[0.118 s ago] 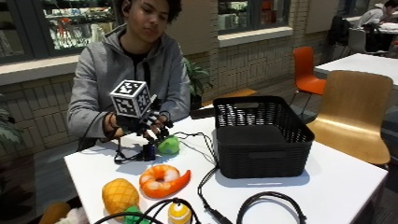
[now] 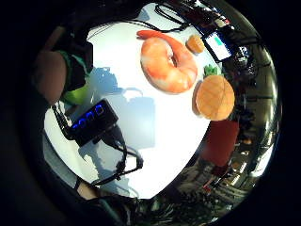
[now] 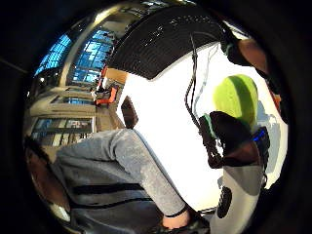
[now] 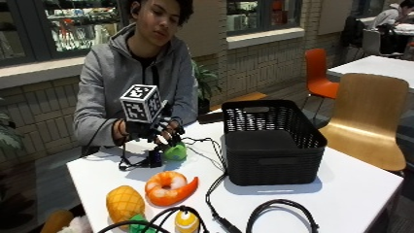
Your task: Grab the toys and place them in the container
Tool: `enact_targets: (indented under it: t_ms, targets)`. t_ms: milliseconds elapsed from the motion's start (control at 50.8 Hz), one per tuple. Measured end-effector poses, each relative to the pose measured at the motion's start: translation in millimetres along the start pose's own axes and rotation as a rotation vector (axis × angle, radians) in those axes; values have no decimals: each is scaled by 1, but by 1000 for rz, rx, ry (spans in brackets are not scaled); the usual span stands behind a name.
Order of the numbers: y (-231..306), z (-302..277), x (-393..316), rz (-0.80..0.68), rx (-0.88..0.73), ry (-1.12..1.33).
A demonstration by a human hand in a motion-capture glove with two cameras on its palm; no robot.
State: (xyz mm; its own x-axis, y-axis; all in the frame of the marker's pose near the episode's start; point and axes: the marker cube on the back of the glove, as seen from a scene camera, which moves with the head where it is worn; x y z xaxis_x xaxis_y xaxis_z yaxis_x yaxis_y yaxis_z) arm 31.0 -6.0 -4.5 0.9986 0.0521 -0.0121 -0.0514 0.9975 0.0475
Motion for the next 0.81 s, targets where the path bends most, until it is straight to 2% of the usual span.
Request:
enact_targets:
  t_ms: [98,472,728,806]
  targets:
    - [-11,4,-29,-65,2,29]
    - [-24,9,-18,-80,-13,45]
    - [-39,40,-9,-29,-153,51]
    - [-42,48,-12,-29,-151,23]
